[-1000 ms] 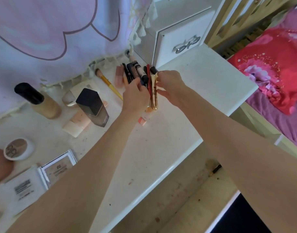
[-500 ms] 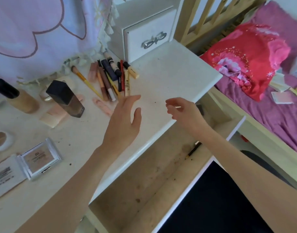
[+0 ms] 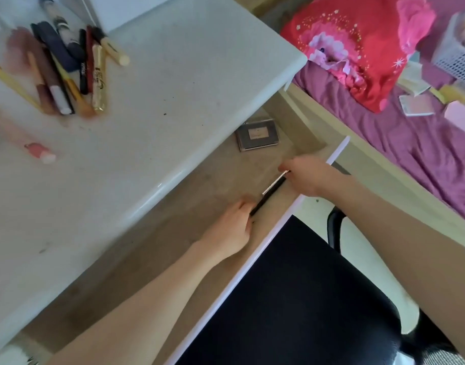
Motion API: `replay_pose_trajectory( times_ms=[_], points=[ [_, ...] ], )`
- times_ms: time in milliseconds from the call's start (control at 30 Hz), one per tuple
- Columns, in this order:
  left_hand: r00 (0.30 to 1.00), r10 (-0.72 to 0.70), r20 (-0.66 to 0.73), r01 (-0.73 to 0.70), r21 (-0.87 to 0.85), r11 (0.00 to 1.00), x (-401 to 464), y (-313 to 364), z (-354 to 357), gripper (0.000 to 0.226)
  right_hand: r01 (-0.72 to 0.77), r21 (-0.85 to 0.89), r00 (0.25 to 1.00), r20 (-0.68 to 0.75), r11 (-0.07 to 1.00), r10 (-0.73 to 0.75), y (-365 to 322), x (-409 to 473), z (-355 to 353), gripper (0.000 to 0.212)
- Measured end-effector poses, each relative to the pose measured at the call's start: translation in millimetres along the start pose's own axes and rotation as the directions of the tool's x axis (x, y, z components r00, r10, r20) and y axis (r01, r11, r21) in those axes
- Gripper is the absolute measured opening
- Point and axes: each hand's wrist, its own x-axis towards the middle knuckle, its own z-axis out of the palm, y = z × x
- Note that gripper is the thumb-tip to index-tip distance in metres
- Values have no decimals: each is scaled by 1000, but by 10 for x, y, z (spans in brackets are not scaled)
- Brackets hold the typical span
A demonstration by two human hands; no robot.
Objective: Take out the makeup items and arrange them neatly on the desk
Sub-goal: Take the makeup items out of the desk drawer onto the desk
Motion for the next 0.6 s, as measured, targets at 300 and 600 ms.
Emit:
replay_pose_trajectory(
  times_ms=[300, 600],
  points=[
    [980, -181, -86, 168, -144, 975, 528, -9, 297, 24, 59, -207, 976, 217, 977, -13, 9, 536, 251, 31],
    [956, -278, 90, 277, 29, 960, 603, 14, 213, 22, 88, -269, 948, 320, 959, 2, -144, 613, 235, 34]
  ],
)
